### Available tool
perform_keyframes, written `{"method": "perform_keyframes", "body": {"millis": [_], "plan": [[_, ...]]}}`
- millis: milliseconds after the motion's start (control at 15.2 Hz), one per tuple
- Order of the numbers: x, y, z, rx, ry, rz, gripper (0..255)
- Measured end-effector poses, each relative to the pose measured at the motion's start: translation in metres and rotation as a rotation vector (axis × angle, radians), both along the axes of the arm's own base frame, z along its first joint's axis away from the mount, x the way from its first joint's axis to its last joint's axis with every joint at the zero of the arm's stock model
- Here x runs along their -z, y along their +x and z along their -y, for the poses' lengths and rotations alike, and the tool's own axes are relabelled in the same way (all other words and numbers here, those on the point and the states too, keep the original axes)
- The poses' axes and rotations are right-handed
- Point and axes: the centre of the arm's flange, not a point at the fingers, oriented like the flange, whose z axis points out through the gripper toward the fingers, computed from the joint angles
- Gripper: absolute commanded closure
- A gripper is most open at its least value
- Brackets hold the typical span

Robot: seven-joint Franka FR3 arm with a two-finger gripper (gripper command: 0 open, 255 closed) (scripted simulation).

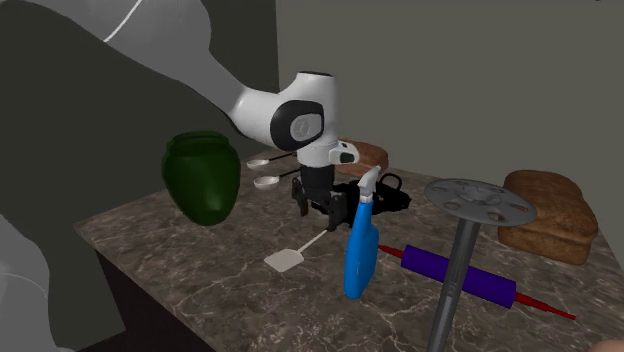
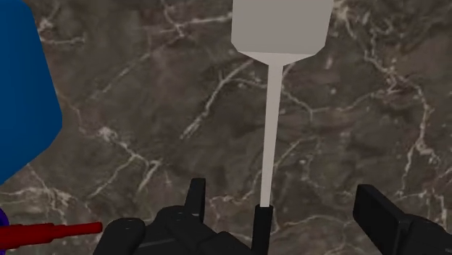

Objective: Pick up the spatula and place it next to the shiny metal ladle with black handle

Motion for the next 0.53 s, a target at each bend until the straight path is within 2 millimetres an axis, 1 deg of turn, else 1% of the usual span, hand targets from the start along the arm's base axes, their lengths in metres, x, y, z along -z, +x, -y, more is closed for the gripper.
{"method": "perform_keyframes", "body": {"millis": [198, 462, 528], "plan": [[0.01, -0.004, -0.003, 0.008, -0.02, 0.013, 0], [0.031, -0.005, -0.004, 0.009, -0.023, 0.015, 0], [0.032, -0.005, -0.004, 0.01, -0.023, 0.015, 0]]}}
